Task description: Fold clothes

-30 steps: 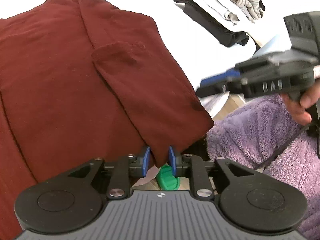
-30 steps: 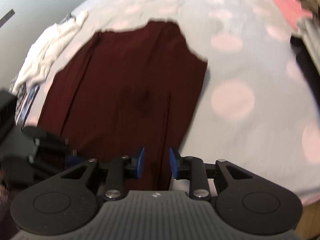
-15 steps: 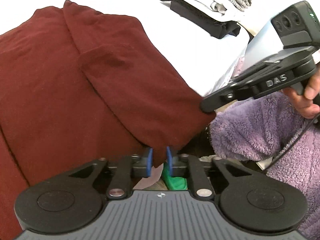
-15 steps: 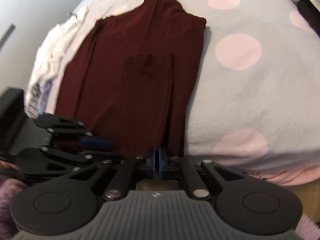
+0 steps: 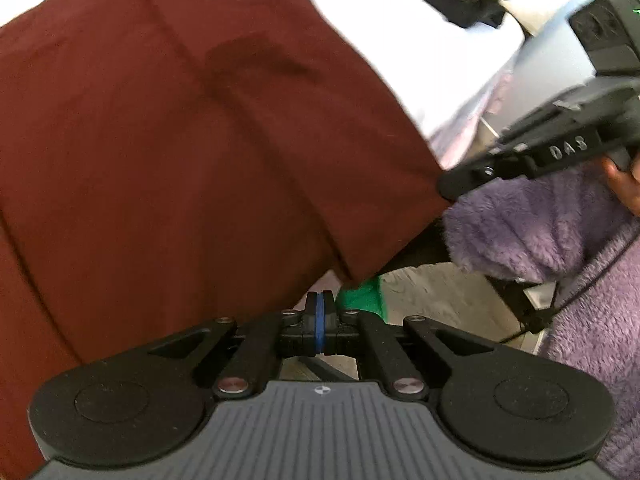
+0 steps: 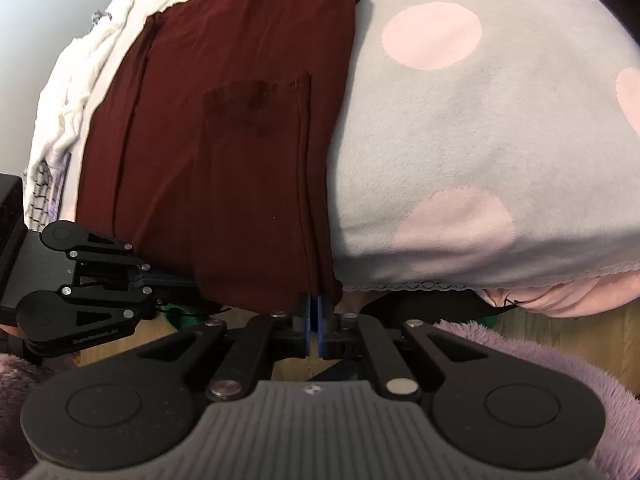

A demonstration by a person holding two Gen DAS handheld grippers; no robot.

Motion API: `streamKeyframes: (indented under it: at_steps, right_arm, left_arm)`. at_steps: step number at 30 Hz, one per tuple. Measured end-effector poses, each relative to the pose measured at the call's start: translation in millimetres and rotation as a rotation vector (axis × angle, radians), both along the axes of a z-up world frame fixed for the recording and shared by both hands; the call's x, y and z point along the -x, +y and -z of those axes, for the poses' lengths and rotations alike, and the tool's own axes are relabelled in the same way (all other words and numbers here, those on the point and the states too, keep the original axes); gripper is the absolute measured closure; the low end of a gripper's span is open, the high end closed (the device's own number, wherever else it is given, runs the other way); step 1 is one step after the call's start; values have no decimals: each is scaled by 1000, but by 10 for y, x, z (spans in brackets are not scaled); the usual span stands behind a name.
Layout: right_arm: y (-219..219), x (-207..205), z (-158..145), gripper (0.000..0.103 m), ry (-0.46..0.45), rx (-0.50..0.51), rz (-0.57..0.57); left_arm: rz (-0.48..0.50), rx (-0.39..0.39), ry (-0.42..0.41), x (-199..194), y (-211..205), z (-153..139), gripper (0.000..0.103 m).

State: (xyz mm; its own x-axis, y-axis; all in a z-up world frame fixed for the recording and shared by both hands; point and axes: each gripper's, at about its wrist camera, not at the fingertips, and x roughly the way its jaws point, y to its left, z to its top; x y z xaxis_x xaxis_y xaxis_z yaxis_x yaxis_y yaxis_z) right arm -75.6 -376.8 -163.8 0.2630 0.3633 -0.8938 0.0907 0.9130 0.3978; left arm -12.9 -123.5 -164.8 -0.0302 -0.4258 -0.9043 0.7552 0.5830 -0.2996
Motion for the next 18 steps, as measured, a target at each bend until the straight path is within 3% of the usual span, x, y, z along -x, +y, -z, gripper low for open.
streamKeyframes:
  at_steps: [4, 5, 11, 14, 18]
  right_arm:
    - [42, -31, -14, 83, 15, 53, -11]
    - [63, -43, -25, 70, 13, 70, -13]
    - [141, -77, -301, 69, -122, 100, -6]
    - [301, -108, -459, 57, -207, 88, -45]
    - [649, -203, -579, 56, -274, 55, -144]
  left_arm:
    - [-11, 23, -17, -7, 30, -86, 103]
    - [-8, 29, -24, 4, 34, -107, 103]
    - [-27, 69, -75, 32, 135, -236, 103]
    - [-61, 87, -124, 55, 245, -343, 103]
    - [-118, 108, -182, 71, 467, -483, 103]
